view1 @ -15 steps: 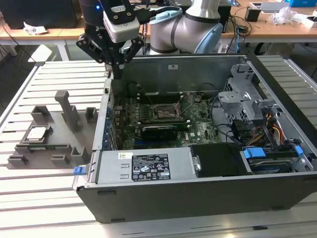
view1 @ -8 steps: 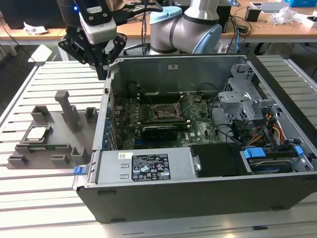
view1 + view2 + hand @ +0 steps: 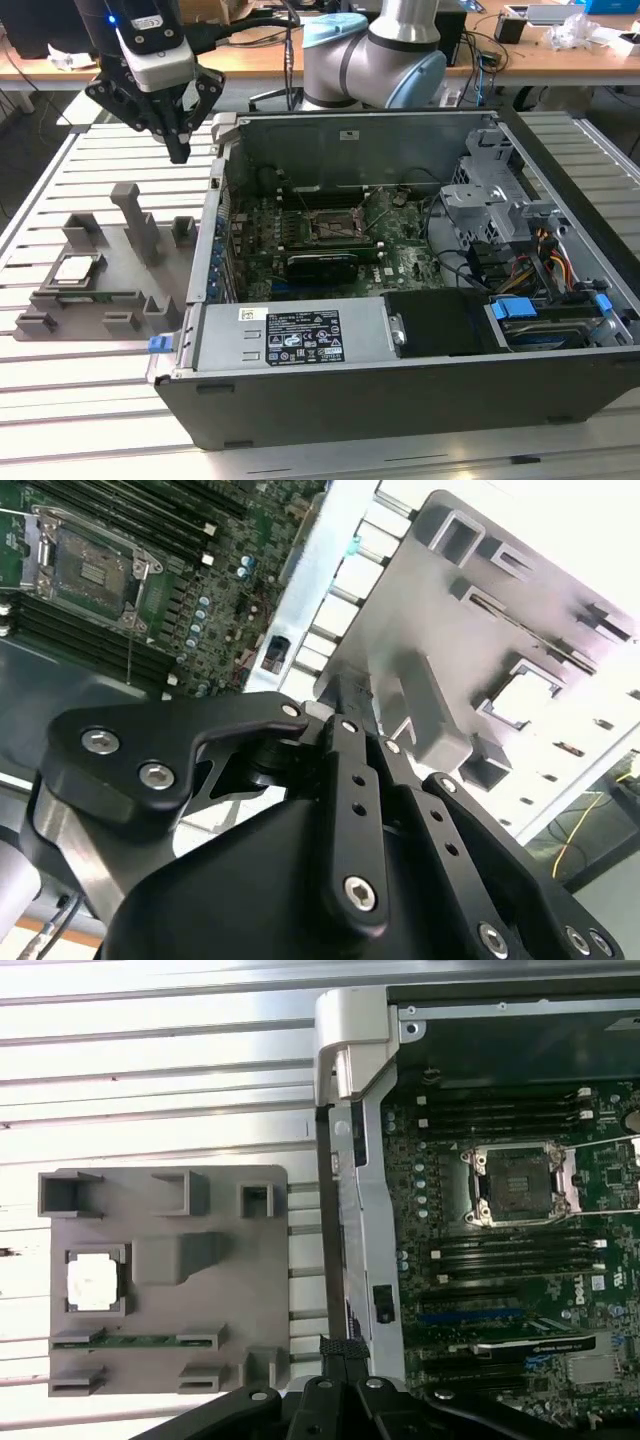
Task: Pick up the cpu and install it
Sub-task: 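Reach for the cpu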
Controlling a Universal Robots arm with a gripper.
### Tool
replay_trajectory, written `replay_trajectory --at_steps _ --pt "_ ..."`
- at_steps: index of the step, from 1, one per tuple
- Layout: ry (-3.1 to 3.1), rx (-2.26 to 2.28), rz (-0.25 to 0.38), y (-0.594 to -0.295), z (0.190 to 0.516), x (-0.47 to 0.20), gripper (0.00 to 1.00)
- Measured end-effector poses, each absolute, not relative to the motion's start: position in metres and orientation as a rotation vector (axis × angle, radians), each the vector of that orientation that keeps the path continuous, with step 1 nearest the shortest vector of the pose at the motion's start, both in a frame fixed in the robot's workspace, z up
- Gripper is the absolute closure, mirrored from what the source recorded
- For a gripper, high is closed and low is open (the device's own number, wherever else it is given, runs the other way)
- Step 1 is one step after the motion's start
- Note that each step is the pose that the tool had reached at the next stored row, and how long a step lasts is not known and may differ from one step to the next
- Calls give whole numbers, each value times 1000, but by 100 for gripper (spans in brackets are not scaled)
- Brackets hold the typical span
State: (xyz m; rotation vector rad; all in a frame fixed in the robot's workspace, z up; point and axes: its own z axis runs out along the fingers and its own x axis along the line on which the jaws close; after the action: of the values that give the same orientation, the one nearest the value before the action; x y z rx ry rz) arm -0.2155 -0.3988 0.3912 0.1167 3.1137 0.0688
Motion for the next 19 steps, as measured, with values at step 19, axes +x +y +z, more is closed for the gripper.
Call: replay_trajectory --at_steps 19 --pt "3114 117 69 -399 389 -268 89"
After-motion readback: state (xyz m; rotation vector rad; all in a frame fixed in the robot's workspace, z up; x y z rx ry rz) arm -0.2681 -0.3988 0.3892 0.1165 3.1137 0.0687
